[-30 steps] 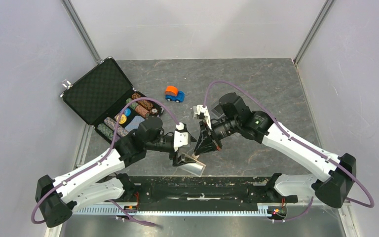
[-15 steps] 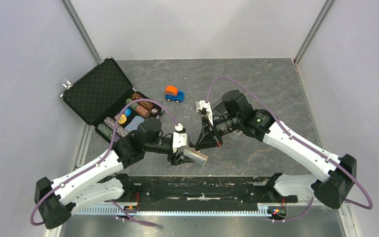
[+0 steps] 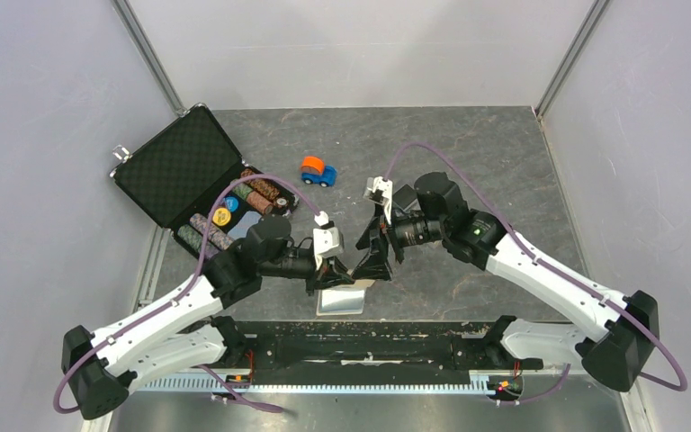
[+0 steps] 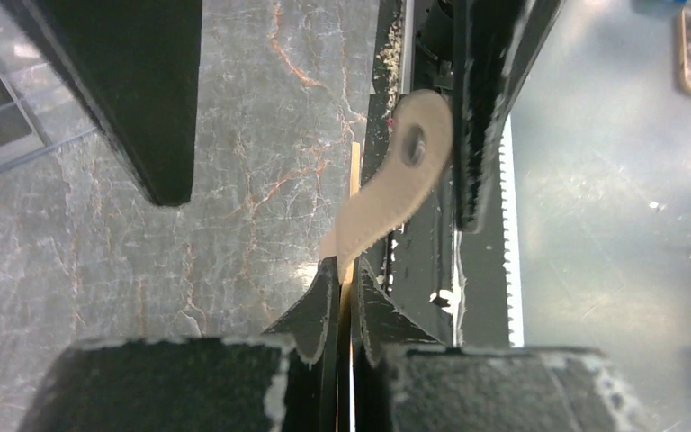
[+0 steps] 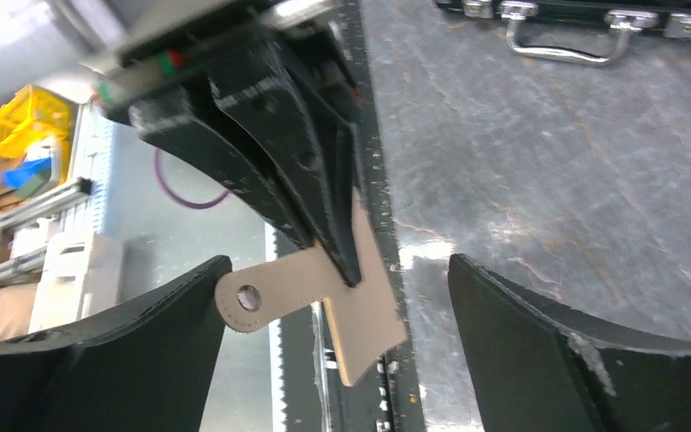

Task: Put the credit cards into the card holder
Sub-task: Open the card holder.

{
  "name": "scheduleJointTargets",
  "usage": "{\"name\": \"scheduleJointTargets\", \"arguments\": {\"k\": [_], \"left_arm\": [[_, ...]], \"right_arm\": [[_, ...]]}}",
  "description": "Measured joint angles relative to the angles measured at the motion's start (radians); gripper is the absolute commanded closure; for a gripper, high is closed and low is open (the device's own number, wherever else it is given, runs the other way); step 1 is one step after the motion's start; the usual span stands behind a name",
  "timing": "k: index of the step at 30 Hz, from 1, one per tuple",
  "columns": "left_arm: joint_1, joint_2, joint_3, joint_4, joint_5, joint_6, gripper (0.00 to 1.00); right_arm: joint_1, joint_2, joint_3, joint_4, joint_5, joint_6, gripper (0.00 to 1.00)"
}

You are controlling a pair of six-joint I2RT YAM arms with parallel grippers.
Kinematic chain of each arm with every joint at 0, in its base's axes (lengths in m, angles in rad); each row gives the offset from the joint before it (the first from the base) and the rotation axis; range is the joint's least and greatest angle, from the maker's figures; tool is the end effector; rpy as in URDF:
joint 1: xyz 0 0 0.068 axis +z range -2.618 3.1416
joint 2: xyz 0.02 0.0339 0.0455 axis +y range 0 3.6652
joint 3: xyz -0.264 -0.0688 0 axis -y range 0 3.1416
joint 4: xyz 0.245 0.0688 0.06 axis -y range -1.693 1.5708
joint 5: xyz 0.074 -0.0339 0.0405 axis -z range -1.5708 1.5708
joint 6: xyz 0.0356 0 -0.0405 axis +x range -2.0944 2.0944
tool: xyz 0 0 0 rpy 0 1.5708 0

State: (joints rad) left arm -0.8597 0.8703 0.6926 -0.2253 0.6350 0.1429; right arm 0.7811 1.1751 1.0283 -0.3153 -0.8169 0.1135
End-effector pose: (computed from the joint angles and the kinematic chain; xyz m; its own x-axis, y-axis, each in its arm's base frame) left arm 0.1119 -0.1623 0.2908 -0.1158 0.3101 -0.9436 0.9927 0.0686 -0.0993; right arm 0.1645 0.1997 0.3368 -0.4216 -0.3089 -0.8525 -0.9034 0.0620 0.4243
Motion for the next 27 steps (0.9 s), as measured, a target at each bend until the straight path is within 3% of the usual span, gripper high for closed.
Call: {"name": "scheduleJointTargets", "arguments": {"k": [9,18,21,24,25,26,27], "left_arm": [[0.0,-0.022,0.027,-0.024,-0.104,-0.326,0.98],[0.0,-0.02,0.137,-0.039,-0.11,-0.538,0.98],[0.0,-0.015,0.157,-0.037,-0.109,-0.575,0.98],[0.0,-0.005,0.168,-0.037,-0.11,-0.594,0.98],[0.0,-0.001,0.171,-0.039,-0.111,-0.595,0.93],[0.0,0.002,0.174,-0.039,-0.113,-0.597,0.79],[0.001,0.002,0.176,-0.04,-0.123,-0.6,0.57]], "right_arm": [[-0.002,-0.152,-0.137,0.035,0.209,0.105,0.02],[-0.002,-0.19,-0.195,0.09,0.183,0.134,0.04],[-0.003,-0.171,-0.196,0.137,0.135,0.142,0.27],[-0.003,-0.161,-0.198,0.186,0.096,0.155,0.62],[-0.003,-0.161,-0.2,0.203,0.084,0.161,0.73],[-0.003,-0.161,-0.203,0.214,0.072,0.164,0.82],[-0.002,-0.161,-0.208,0.236,0.055,0.181,0.93]]}}
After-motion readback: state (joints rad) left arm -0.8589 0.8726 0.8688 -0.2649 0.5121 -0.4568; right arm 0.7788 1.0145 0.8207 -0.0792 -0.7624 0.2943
